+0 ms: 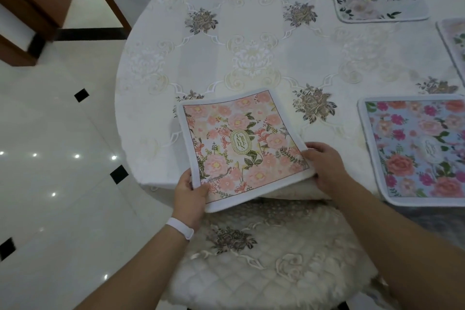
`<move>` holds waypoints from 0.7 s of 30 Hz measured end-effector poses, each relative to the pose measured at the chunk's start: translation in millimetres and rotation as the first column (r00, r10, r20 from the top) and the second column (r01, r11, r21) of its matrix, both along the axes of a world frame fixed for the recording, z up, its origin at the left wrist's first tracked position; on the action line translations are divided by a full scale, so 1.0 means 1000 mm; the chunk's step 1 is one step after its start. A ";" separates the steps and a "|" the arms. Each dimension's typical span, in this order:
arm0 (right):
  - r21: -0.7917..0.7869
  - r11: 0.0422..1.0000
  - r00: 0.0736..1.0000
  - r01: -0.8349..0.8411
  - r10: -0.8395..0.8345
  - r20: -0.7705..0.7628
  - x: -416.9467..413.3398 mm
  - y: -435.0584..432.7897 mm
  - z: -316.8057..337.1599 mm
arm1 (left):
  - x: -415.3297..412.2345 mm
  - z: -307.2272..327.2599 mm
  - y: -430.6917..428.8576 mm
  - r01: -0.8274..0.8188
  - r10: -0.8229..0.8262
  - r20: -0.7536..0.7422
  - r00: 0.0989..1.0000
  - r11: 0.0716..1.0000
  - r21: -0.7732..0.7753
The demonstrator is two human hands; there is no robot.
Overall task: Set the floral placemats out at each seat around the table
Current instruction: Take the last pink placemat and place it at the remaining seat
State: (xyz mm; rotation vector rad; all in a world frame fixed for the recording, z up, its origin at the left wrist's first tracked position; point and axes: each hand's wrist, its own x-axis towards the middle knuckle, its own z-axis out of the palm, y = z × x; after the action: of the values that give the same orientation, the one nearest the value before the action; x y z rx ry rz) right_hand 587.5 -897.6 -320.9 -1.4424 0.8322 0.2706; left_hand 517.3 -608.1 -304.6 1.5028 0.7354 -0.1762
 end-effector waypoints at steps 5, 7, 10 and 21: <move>-0.093 0.961 0.965 -0.261 0.259 -0.039 -0.012 -0.004 0.000 | 0.009 -0.005 0.016 0.105 -0.105 -0.004 0.994 0.988 0.111; -0.211 0.927 0.951 -0.308 0.303 -0.059 -0.023 -0.005 0.003 | 0.017 -0.005 0.016 0.142 -0.143 -0.006 0.990 0.977 0.159; -0.290 0.910 0.954 -0.297 0.291 -0.065 -0.037 -0.004 0.005 | 0.028 -0.004 0.011 0.203 -0.206 -0.014 0.979 0.948 0.244; -0.461 0.793 0.916 -0.399 0.372 -0.153 -0.051 -0.014 0.004 | 0.028 -0.005 0.009 0.285 -0.276 -0.081 0.958 0.869 0.405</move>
State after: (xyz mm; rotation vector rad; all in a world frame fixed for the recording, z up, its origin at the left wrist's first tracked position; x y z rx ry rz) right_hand 537.0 -911.7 -316.7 -2.0952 0.6636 0.4335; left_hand 545.6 -598.7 -309.5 2.0190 0.5866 -0.2674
